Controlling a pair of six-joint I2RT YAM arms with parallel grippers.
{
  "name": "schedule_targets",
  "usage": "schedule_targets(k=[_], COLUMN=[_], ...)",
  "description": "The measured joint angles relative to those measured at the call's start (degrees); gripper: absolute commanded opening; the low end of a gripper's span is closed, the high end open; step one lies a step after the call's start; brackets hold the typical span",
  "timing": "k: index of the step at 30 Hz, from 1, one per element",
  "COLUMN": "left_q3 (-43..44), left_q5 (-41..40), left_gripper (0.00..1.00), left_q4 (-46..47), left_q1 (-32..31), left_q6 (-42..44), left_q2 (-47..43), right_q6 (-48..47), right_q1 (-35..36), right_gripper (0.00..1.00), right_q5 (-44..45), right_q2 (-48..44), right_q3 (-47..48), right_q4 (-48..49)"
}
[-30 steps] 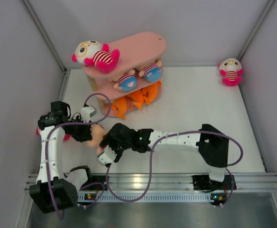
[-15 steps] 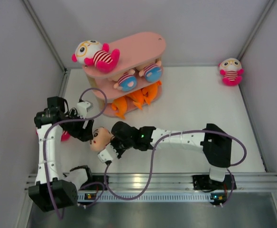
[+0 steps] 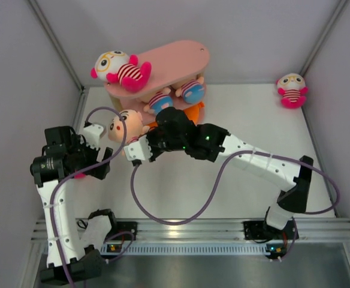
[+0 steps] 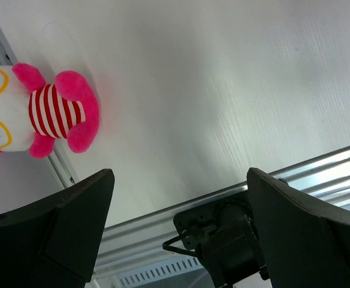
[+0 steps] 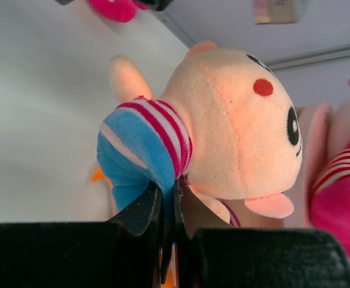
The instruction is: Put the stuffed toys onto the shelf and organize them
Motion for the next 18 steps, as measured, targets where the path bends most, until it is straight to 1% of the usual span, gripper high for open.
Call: schedule_targets(k=[3,7,13,18], left_q3=[-0.07,-1.05,-2.54,-4.0], left_q5=[-1.2,-2.4,-4.72,-5.53], left_gripper=[0.98,0.98,0.98,0.98], left_q4=[-0.02,-0.04,-0.04,-0.04], left_q1=[0.0,0.0,0.0,-0.02], left_q6=[-0.98,-1.2,-0.7,-0.72], left_q2=[0.66,0.66,-0.68,-0.9], right_q6=[-1.4,-2.47,-3.58,-4.0], right_q1=[-0.02,-0.13,-0.37,-1.4], right_gripper=[0.02,0.02,0.01,0.01], right_q5=[2.62,6.69,12.98,16.17], right_q2=[4.35,9.75,16.02,19.96], right_q3=[8.35,13.57,16.65,20.72], right_q4=[-2.93,-6.29,-8.39,-8.48])
